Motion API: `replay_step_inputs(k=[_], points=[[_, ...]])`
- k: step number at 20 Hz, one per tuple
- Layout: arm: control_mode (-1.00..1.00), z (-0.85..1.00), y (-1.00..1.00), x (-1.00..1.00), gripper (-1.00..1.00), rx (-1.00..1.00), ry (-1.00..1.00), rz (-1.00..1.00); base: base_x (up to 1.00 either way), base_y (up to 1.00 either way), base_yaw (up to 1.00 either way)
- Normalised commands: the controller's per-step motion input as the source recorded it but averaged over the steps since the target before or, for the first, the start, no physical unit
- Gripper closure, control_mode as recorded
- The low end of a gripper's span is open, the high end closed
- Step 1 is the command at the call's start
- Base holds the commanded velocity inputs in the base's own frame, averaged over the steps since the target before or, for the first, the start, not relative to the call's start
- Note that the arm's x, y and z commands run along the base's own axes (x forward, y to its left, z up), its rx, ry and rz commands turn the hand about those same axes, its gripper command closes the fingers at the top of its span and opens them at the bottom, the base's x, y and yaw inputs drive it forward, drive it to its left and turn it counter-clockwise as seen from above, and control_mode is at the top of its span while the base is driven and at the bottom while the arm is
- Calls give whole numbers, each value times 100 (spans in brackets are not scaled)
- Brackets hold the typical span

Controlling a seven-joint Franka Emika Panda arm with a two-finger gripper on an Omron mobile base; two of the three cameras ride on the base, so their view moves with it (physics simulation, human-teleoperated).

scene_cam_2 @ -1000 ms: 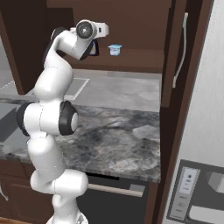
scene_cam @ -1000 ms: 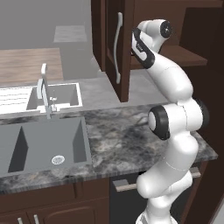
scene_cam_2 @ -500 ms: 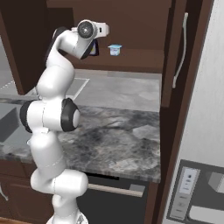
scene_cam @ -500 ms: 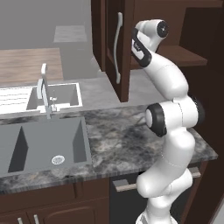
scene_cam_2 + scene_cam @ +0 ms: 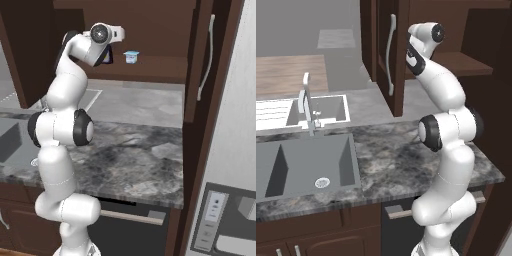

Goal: The dining table condiment station is running low on condiment bottle. Refill the condiment station by opening the cabinet and taking the condiment bottle from the cabinet and placing it on the dining table.

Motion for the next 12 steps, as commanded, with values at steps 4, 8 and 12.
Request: replay_step_inputs(k=[4,8,12], points=[[-100,-6,5,10,100,0,0,1,0,0,0],[-100,-1,13,0,100,0,1,0,0,0,0],[-100,0,0,0,100,0,0,0,0,0,0]])
